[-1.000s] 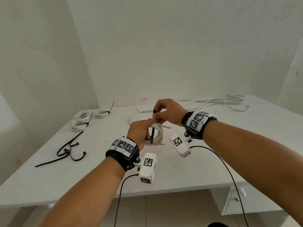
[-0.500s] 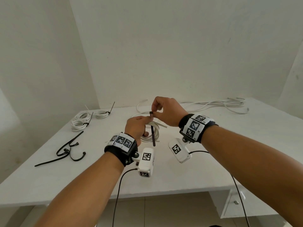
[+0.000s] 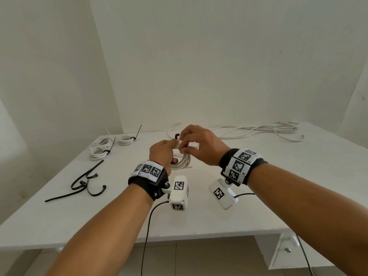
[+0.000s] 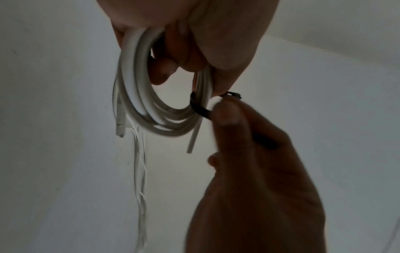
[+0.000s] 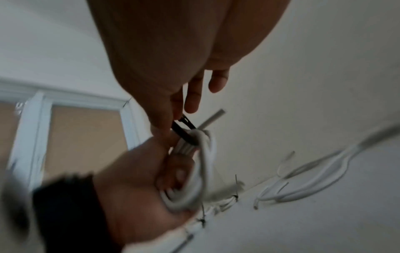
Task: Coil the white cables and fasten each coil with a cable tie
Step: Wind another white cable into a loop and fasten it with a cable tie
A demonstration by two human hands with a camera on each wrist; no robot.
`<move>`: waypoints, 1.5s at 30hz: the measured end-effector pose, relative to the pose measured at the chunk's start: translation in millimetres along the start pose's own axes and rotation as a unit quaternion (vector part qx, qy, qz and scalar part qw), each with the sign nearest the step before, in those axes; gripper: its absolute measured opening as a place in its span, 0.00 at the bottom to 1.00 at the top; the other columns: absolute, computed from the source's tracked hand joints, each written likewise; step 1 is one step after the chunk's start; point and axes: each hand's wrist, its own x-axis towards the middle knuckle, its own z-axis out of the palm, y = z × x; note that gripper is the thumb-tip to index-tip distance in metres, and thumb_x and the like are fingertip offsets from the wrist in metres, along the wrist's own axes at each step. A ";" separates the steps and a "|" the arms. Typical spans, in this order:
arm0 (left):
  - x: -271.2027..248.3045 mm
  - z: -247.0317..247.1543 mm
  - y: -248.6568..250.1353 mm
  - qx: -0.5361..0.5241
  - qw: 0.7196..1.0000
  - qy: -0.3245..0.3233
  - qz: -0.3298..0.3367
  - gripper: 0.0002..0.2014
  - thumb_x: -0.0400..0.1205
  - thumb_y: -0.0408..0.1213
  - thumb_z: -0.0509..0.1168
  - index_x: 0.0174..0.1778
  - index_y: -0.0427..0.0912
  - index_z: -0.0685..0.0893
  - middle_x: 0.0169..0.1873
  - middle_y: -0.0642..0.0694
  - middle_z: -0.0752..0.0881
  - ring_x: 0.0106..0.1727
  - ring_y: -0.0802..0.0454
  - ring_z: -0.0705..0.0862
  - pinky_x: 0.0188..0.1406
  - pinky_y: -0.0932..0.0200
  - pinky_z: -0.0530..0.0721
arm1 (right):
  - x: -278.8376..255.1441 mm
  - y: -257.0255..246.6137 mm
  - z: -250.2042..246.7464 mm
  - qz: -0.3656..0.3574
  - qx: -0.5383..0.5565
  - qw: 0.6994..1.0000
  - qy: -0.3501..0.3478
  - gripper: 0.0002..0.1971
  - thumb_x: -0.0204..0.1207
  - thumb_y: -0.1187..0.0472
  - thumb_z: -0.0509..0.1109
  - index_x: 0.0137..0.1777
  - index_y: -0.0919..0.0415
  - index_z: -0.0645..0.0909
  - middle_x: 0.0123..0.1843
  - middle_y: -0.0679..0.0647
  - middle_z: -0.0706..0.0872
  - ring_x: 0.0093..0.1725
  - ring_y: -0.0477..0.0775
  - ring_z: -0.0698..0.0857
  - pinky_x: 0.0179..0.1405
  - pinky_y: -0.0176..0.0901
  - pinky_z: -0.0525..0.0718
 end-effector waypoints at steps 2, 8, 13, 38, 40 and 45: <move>-4.4 1.3 -3.3 0.034 0.999 -0.024 0.032 0.08 0.79 0.36 0.71 0.35 0.38 0.85 0.17 0.51 0.77 0.16 0.54 0.69 0.20 0.61 0.74 | 3.9 -0.7 -4.5 0.049 0.026 0.998 0.027 0.02 0.74 0.61 0.79 0.44 0.58 0.92 0.62 0.43 0.82 0.45 0.31 0.82 0.45 0.21 0.75; -10.8 2.7 -7.8 0.041 0.997 -0.049 0.048 0.11 0.80 0.33 0.69 0.31 0.38 0.83 0.15 0.53 0.77 0.18 0.54 0.68 0.22 0.59 0.73 | 9.4 -0.6 -7.0 0.132 0.036 0.990 0.042 0.04 0.74 0.60 0.79 0.47 0.58 0.92 0.46 0.51 0.93 0.43 0.45 0.89 0.45 0.34 0.85; -10.3 0.4 -10.7 0.032 0.994 -0.094 0.054 0.04 0.81 0.33 0.69 0.42 0.41 0.90 0.21 0.50 0.78 0.22 0.53 0.66 0.21 0.60 0.72 | 11.5 -5.4 -9.9 0.188 0.082 0.978 0.027 0.02 0.74 0.59 0.79 0.44 0.56 0.92 0.38 0.46 0.92 0.39 0.41 0.89 0.42 0.31 0.85; -4.8 -6.3 -5.5 -0.013 0.998 0.026 0.049 0.04 0.78 0.33 0.72 0.38 0.39 0.85 0.28 0.45 0.81 0.17 0.52 0.69 0.19 0.62 0.74 | 13.2 -21.9 9.0 0.313 0.315 0.892 0.083 0.12 0.80 0.65 0.74 0.63 0.63 0.84 0.36 0.57 0.91 0.30 0.43 0.86 0.33 0.30 0.81; -5.1 -6.7 -5.5 -0.013 0.998 0.029 0.050 0.05 0.77 0.33 0.72 0.37 0.39 0.84 0.30 0.44 0.82 0.19 0.50 0.70 0.18 0.62 0.74 | 13.7 -21.8 6.2 0.314 0.286 0.902 0.082 0.11 0.77 0.63 0.77 0.57 0.62 0.83 0.35 0.58 0.91 0.27 0.43 0.84 0.30 0.34 0.80; -3.0 -7.4 -5.0 0.013 0.997 0.033 0.064 0.06 0.76 0.36 0.73 0.35 0.41 0.84 0.32 0.45 0.84 0.23 0.48 0.73 0.18 0.62 0.75 | 13.9 -21.9 7.0 0.290 0.173 0.939 0.058 0.04 0.77 0.60 0.76 0.46 0.59 0.92 0.31 0.48 0.90 0.24 0.36 0.81 0.31 0.28 0.77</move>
